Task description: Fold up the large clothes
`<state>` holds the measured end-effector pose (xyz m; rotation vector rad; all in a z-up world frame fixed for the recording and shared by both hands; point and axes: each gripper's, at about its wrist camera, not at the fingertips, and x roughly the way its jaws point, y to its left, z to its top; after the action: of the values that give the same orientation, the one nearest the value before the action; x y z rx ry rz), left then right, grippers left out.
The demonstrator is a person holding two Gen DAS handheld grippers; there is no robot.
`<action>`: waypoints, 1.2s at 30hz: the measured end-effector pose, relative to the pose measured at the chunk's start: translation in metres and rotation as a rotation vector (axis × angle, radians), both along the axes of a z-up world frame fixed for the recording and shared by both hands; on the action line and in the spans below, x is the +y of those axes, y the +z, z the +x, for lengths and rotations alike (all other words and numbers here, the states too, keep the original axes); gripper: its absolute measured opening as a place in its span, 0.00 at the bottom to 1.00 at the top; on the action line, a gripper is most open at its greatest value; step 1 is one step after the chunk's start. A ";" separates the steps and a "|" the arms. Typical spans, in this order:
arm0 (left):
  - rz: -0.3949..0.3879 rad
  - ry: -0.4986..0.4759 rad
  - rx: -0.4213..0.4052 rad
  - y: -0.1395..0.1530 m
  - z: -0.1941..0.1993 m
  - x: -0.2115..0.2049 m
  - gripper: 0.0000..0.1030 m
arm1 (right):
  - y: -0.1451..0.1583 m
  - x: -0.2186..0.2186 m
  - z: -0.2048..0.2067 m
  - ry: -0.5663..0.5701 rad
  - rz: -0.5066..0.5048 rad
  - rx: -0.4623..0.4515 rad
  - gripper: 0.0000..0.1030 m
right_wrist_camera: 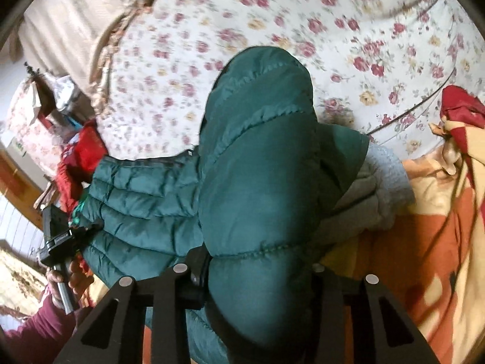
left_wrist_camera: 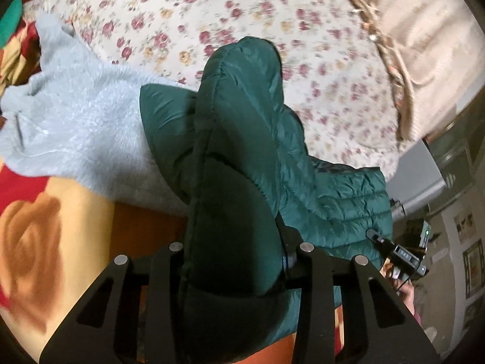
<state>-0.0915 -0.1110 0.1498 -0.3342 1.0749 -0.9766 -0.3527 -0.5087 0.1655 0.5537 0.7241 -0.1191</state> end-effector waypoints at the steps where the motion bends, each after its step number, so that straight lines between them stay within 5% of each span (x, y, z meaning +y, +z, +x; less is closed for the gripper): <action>1: 0.001 -0.010 -0.002 0.004 -0.005 0.008 0.34 | 0.002 0.007 -0.008 0.009 0.003 0.000 0.36; 8: 0.141 -0.050 0.012 0.006 -0.048 0.051 0.36 | -0.013 0.049 -0.062 0.045 0.062 0.090 0.38; 10: 0.198 -0.030 0.019 -0.005 -0.051 0.055 0.45 | -0.028 0.053 -0.068 -0.005 0.040 0.146 0.42; 14: 0.311 0.054 0.015 -0.036 -0.051 0.052 0.75 | -0.063 0.051 -0.065 -0.139 -0.071 0.248 0.77; 15: 0.324 0.082 0.005 -0.040 -0.051 0.052 0.80 | -0.068 0.051 -0.065 -0.154 -0.065 0.237 0.79; 18: 0.356 0.122 -0.067 -0.034 -0.060 0.053 0.81 | -0.063 0.055 -0.068 -0.204 -0.067 0.240 0.79; 22: 0.425 0.141 -0.230 -0.006 -0.087 0.055 0.81 | -0.030 0.076 -0.082 -0.255 -0.210 0.247 0.79; 29: 0.448 0.169 -0.458 0.033 -0.134 0.047 0.81 | 0.013 0.122 -0.093 -0.257 -0.215 0.104 0.83; 36: 0.418 0.155 -0.479 0.042 -0.164 0.026 0.81 | 0.015 0.182 -0.078 -0.224 -0.213 0.049 0.83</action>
<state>-0.2551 -0.0847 0.1915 0.1549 0.7716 -0.6264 -0.4309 -0.3269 0.1806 0.4271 0.6856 -0.4144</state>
